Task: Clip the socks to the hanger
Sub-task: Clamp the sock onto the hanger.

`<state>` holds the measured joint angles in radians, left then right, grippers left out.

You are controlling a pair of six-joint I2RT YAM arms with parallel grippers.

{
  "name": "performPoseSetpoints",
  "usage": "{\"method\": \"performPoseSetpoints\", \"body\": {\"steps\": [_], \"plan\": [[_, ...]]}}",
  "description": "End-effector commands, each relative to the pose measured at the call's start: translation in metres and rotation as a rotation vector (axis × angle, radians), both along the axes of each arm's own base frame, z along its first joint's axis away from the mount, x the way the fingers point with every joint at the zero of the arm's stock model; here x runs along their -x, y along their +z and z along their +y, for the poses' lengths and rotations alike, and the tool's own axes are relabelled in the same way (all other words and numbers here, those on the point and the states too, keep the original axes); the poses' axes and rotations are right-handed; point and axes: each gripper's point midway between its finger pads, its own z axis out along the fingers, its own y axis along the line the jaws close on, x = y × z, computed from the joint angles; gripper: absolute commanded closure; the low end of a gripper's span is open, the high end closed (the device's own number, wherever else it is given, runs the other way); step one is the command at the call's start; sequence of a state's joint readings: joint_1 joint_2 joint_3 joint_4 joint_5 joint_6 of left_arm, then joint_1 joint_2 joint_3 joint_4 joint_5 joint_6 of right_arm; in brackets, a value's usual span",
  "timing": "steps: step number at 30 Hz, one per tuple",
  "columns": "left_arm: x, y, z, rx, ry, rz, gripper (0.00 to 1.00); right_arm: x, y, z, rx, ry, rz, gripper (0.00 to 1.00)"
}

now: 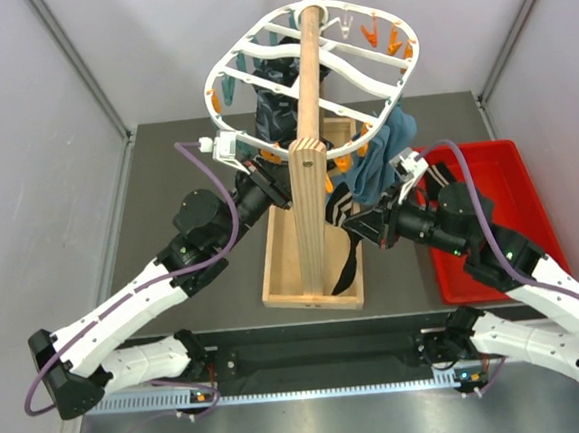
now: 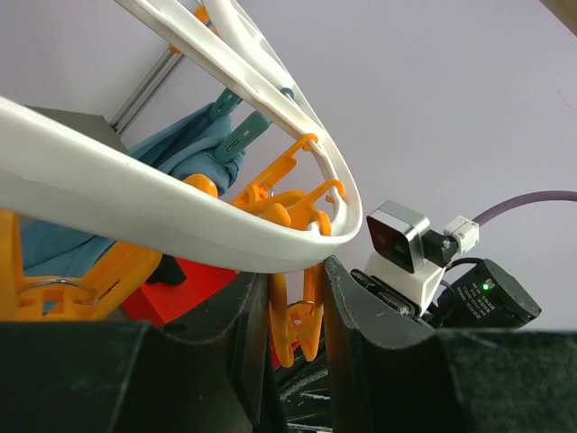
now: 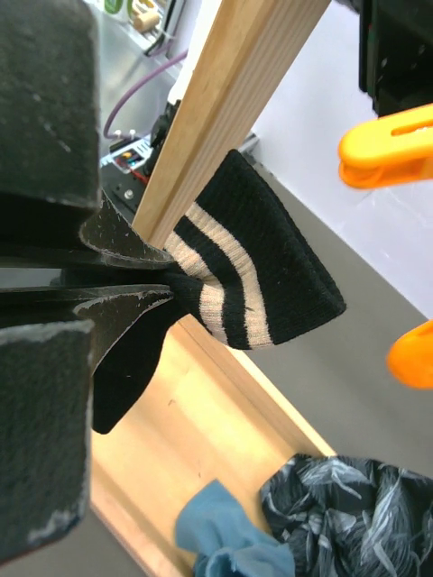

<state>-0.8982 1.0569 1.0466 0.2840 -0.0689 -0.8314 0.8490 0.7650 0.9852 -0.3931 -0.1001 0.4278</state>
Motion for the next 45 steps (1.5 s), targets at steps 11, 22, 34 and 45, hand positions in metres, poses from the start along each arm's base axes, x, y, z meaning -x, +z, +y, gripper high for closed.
{"method": "performPoseSetpoints", "body": {"steps": [11, 22, 34, 45], "plan": [[-0.020, -0.020, 0.007, -0.024, 0.093, 0.032, 1.00, 0.009, 0.047, 0.015, -0.136, 0.071, -0.037, 1.00], [-0.021, -0.022, 0.004, -0.020, 0.086, 0.040, 1.00, 0.014, 0.056, 0.016, -0.158, 0.092, -0.042, 1.00], [-0.020, -0.024, 0.004, -0.019, 0.079, 0.043, 1.00, 0.013, 0.062, 0.019, -0.173, 0.100, -0.045, 1.00], [-0.018, -0.024, 0.004, -0.018, 0.074, 0.041, 1.00, 0.014, 0.073, 0.022, -0.194, 0.110, -0.058, 1.00]]}}
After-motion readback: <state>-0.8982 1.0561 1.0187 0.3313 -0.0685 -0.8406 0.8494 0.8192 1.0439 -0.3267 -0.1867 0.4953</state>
